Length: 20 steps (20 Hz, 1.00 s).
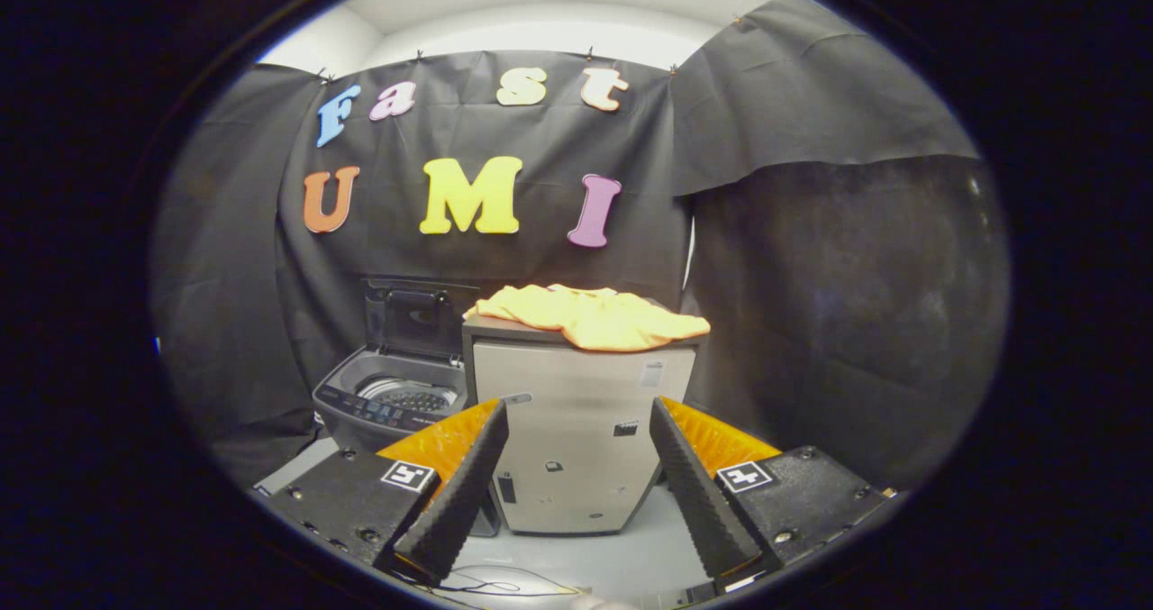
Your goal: Put the clothes into the washing machine and then close the washing machine lid.
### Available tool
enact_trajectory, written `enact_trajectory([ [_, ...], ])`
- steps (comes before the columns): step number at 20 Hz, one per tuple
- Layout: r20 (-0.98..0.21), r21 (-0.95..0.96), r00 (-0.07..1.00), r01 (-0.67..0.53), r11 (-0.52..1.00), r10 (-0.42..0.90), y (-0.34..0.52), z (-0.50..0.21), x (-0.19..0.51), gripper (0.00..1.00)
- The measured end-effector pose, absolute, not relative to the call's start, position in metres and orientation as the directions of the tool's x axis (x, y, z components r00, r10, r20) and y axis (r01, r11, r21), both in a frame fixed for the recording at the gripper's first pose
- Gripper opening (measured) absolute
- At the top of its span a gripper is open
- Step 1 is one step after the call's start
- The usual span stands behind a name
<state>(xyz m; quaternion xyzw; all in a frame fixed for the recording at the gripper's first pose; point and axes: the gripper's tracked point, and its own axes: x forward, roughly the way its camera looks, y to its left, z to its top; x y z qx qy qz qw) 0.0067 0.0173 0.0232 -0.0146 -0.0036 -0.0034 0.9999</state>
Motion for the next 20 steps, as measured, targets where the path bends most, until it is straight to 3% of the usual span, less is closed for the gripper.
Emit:
enact_trajectory([
  [10, 0.022, -0.020, 0.999, 0.038, 0.999, -0.037, 0.020, 0.082, 0.040, 0.99],
  [16, 0.065, -0.031, 0.997, 0.036, 0.999, -0.034, 0.007, 0.152, 0.102, 0.99],
  [20, 0.012, 0.006, 1.000, 0.017, 1.000, -0.017, -0.001, 0.180, 0.156, 0.99],
])
